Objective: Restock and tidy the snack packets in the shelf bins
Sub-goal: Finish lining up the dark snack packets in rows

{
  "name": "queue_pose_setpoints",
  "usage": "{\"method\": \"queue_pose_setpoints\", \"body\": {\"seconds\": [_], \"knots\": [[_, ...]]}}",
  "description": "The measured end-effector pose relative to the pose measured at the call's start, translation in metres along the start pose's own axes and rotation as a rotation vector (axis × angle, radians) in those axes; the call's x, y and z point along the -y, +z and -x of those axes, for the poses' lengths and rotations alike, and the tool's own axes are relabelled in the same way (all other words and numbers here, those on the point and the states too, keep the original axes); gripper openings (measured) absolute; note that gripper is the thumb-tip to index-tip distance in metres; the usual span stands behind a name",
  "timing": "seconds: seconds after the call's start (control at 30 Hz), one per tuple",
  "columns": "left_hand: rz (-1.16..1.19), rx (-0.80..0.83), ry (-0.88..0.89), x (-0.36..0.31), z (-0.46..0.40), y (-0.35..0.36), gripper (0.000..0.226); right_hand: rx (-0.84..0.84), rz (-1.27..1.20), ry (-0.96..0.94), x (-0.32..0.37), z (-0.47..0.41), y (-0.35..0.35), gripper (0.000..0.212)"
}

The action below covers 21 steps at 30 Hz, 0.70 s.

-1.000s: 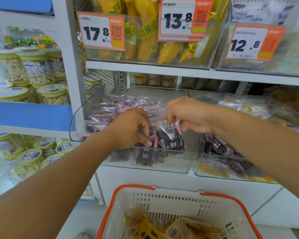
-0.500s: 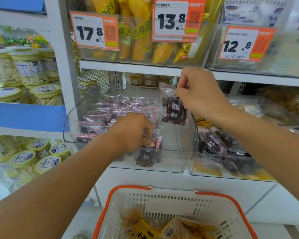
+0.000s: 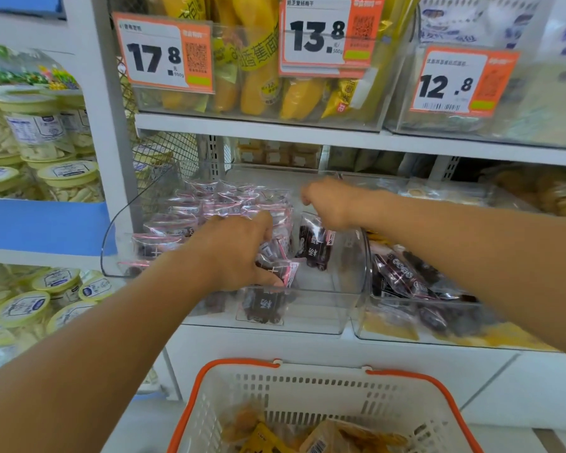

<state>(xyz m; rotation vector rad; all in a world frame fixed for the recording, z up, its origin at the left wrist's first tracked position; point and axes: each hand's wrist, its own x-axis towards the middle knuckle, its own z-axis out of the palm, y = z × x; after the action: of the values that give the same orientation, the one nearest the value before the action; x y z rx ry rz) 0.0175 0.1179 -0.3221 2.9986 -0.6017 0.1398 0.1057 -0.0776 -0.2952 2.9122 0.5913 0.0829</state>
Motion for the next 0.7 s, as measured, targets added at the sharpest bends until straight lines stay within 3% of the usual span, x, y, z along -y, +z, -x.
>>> {"method": "queue_pose_setpoints", "body": {"seconds": [0.1, 0.2, 0.3, 0.43, 0.6, 0.7], "knots": [[0.071, 0.013, -0.028, 0.004, -0.003, 0.005, 0.090, 0.191, 0.017, 0.006, 0.003, -0.020, 0.000, 0.022], [0.047, 0.037, -0.014, 0.007, -0.006, 0.006, 0.087, 0.329, 0.036, 0.012, 0.005, -0.030, 0.002, 0.039], [0.083, 0.064, -0.011, 0.011, -0.006, 0.006, 0.086, 0.233, 0.056, 0.029, -0.002, -0.042, 0.010, 0.040], [0.184, 0.053, -0.007, 0.015, -0.006, 0.007, 0.083, 0.240, 0.064, 0.065, -0.005, -0.058, 0.007, 0.024], [0.193, 0.049, -0.015, 0.014, -0.007, 0.007, 0.081, 0.290, 0.048, 0.112, -0.003, -0.073, -0.001, 0.044], [0.150, 0.071, -0.009, 0.012, -0.007, 0.005, 0.084, 0.203, 0.102, 0.127, -0.004, -0.075, -0.007, 0.020]]}}
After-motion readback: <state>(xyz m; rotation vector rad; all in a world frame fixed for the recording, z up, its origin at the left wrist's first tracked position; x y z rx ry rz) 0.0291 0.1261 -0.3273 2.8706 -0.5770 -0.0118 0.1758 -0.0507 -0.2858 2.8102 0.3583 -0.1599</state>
